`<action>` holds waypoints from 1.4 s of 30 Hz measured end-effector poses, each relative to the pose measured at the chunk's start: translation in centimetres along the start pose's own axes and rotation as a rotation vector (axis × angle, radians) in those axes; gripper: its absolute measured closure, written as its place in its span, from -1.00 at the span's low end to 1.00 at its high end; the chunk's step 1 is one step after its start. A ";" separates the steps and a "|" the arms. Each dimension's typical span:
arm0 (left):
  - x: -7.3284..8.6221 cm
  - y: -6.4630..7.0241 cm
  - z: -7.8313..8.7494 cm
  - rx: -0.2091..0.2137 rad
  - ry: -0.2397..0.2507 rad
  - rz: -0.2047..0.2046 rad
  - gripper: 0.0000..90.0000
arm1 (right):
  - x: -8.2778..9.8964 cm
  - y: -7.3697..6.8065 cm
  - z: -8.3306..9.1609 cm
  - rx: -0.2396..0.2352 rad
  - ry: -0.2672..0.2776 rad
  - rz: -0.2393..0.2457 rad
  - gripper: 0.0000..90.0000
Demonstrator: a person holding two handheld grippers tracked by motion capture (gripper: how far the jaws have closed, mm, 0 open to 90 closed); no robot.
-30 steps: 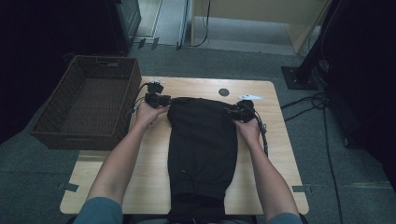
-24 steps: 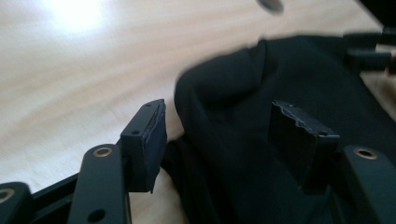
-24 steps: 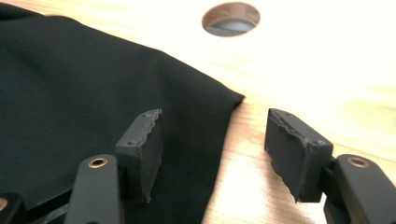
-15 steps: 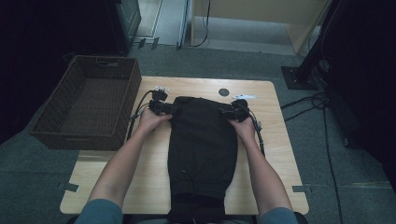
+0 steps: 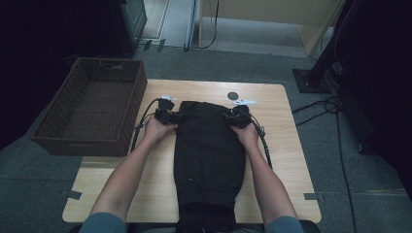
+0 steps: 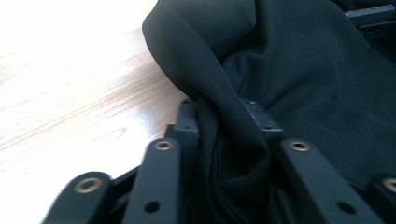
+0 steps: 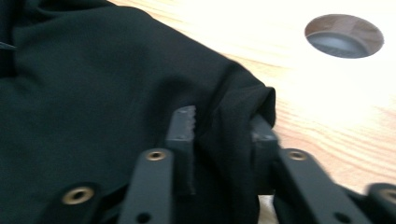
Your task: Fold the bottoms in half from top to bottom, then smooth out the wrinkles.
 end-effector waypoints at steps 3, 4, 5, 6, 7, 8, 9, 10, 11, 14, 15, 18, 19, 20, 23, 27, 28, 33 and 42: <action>0.1 0.1 0.0 0.004 0.001 0.003 0.75 | 0.1 -0.2 0.1 -0.003 0.002 -0.025 0.81; 0.1 0.2 0.0 0.009 0.002 0.022 0.78 | 0.1 -0.3 0.1 0.000 0.004 -0.018 0.84; 0.2 0.2 0.1 0.021 -0.002 0.041 0.80 | 0.1 -0.4 0.2 -0.002 0.004 -0.011 0.86; 0.2 0.1 0.2 0.028 -0.005 0.057 0.81 | 0.1 -0.4 0.3 0.002 0.004 -0.007 0.89; 0.2 0.0 0.3 0.031 -0.007 0.079 0.81 | 0.1 -0.3 0.4 0.008 -0.009 -0.007 0.90; 0.0 -0.2 0.4 0.026 -0.002 0.090 0.82 | 0.0 -0.2 0.5 0.011 -0.016 -0.011 0.91; -0.3 -0.3 0.6 0.022 0.009 0.102 0.82 | -0.2 -0.1 0.6 0.017 -0.022 -0.021 0.91; -0.7 -0.4 0.7 0.020 0.019 0.097 0.83 | -0.6 0.0 0.8 0.015 -0.015 -0.046 0.92; -1.3 -0.4 0.9 0.014 0.029 0.090 0.83 | -1.2 0.1 0.9 0.011 -0.002 -0.061 0.92; -4.1 -0.5 1.5 -0.004 0.091 0.082 0.83 | -3.9 0.1 1.2 0.004 0.041 -0.075 0.93; -5.3 -0.6 1.8 -0.020 0.113 0.062 0.83 | -5.1 0.0 1.2 0.003 0.057 -0.066 0.93; -9.9 -0.3 3.3 -0.057 0.253 -0.017 0.82 | -9.6 -0.4 1.8 0.000 0.144 -0.031 0.92; -11.4 -0.2 4.0 -0.084 0.301 -0.058 0.82 | -11.4 -0.6 2.3 -0.003 0.194 -0.027 0.92; -12.6 -0.1 4.6 -0.107 0.341 -0.112 0.82 | -13.1 -0.8 2.9 -0.005 0.248 -0.015 0.92; -13.6 0.5 5.5 -0.111 0.353 -0.160 0.80 | -15.6 -1.4 4.0 0.006 0.306 0.034 0.92; -11.6 1.2 6.1 -0.071 0.307 -0.142 0.81 | -13.8 -1.9 4.4 0.002 0.258 0.068 0.92; -11.0 1.5 6.4 -0.052 0.300 -0.122 0.81 | -13.1 -2.1 4.6 -0.005 0.251 0.071 0.92; -7.0 4.0 8.3 0.018 0.241 -0.121 0.80 | -9.9 -3.5 7.2 -0.057 0.226 0.072 0.92; 1.5 7.0 9.7 0.079 0.129 -0.105 0.78 | -1.4 -6.0 11.0 -0.119 0.128 0.046 0.91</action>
Point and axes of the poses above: each handheld gripper's, and its own axes: z roughly backward along the jaws, x roughly out of its underside, y roughly to its right, the point moved 9 cm from there along -z, roughly forward along the jaws, and after that the axes turned 15 degrees about y, right-handed, at the moved point
